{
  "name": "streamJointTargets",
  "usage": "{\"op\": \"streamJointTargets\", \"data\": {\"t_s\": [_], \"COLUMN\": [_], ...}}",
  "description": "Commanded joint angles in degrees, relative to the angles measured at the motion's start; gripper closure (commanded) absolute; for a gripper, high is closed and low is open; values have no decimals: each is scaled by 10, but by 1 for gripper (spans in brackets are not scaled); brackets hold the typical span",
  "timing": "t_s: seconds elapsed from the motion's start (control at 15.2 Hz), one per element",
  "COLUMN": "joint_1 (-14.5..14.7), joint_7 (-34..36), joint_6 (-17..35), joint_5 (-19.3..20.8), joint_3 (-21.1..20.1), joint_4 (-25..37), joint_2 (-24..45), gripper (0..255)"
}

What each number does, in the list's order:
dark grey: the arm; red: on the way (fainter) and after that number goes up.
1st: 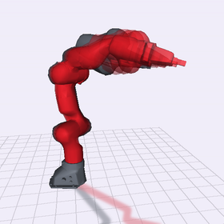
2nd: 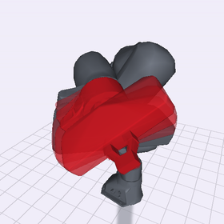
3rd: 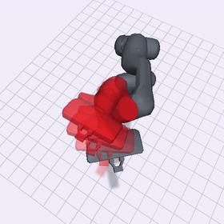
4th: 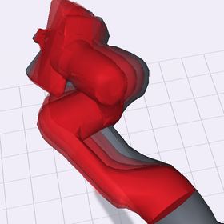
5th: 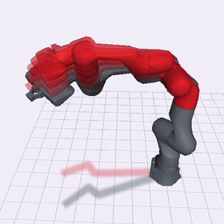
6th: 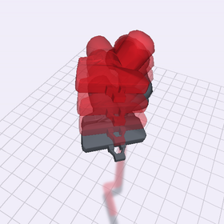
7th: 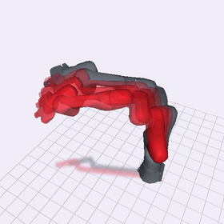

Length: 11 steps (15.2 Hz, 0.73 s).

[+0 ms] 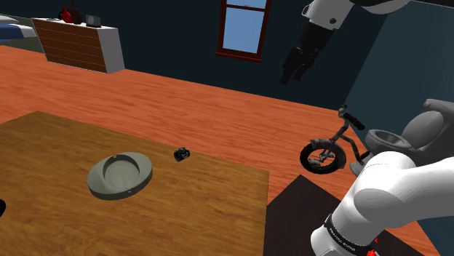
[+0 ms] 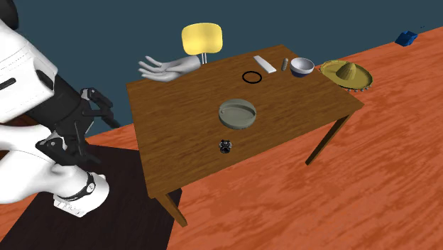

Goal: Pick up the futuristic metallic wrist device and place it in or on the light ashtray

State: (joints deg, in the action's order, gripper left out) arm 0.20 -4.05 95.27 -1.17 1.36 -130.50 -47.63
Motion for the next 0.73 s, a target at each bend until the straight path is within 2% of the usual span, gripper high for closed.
{"op": "streamJointTargets", "data": {"t_s": [0.0,0.66], "joint_1": [0,16], "joint_7": [0,79], "joint_6": [0,122], "joint_5": [0,-27], "joint_3": [0,-75], "joint_4": [0,-14], "joint_2": [0,145], "gripper": [0,0]}}
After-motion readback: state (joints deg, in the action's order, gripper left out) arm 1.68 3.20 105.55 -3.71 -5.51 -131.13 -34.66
